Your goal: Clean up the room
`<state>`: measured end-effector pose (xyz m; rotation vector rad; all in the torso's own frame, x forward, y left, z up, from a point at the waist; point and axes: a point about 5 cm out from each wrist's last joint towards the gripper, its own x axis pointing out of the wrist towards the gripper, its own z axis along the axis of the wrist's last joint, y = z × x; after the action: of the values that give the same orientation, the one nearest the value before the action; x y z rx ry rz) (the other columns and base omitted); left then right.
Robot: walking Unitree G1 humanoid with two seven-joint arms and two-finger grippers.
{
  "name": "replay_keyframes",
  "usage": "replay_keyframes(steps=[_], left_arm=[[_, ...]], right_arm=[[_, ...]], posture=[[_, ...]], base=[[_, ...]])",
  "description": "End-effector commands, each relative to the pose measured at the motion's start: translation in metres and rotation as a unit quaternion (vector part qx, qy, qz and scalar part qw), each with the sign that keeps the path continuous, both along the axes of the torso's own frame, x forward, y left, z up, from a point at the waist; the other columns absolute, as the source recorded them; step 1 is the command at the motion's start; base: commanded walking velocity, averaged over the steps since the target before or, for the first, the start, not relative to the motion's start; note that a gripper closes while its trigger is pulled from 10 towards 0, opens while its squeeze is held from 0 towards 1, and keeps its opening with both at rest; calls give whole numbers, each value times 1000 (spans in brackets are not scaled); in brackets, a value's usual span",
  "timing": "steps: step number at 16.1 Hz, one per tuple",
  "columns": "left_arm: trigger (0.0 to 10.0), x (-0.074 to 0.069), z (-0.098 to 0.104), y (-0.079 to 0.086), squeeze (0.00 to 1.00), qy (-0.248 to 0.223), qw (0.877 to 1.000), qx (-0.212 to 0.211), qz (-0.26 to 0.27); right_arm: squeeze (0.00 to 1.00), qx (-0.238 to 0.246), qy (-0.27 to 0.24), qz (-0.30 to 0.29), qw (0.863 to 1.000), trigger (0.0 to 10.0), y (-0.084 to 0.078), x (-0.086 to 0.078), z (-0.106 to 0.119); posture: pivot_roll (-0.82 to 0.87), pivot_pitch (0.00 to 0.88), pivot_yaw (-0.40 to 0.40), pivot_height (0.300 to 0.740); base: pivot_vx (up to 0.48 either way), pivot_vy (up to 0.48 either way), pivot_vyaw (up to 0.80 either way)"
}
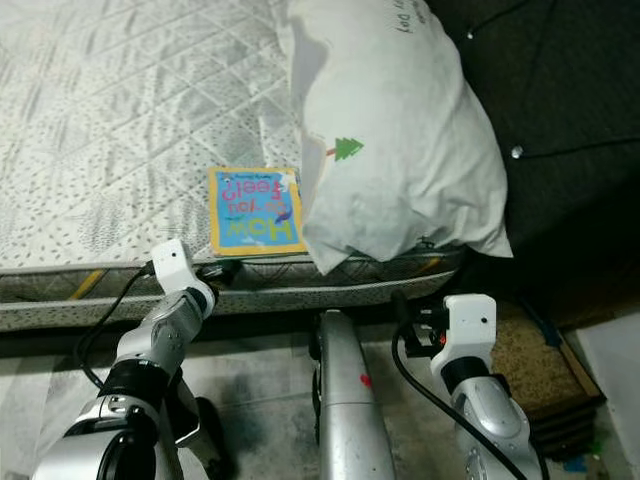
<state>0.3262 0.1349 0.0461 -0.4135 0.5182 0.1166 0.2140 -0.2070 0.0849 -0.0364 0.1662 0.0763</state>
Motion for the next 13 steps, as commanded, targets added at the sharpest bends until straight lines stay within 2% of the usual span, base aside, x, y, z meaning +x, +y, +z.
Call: replay_keyframes(steps=[1, 4, 5, 7, 11, 13], left_arm=[[10000, 8, 20, 30, 0, -45, 997, 29, 54], [10000, 8, 24, 38, 0, -55, 995, 38, 74], [10000, 9, 28, 39, 0, -64, 994, 50, 71], [10000, 12, 38, 38, 0, -100, 991, 42, 79], [10000, 10, 42, 51, 0, -109, 983, 58, 135], [10000, 10, 42, 53, 0, -108, 983, 63, 137]], right_arm=[[0, -6, 17, -10, 1000, 10000, -7, -4, -6], [0, -5, 17, -9, 1000, 10000, -7, -4, -7], [0, -5, 17, -9, 1000, 10000, -7, -4, -7], [0, -6, 17, -9, 1000, 10000, -8, -3, -7], [0, -7, 17, -8, 1000, 10000, -8, -3, -8], [0, -7, 18, -7, 1000, 10000, -8, -3, -8]], posture=[[-175, 229, -91, 552], [-175, 228, -91, 552], [-175, 228, -91, 552], [-175, 225, -91, 552], [-176, 221, -94, 552], [-174, 219, -94, 552]], base=[[0, 0, 0], [0, 0, 0], [0, 0, 0], [0, 0, 0], [0, 0, 0], [0, 0, 0]])
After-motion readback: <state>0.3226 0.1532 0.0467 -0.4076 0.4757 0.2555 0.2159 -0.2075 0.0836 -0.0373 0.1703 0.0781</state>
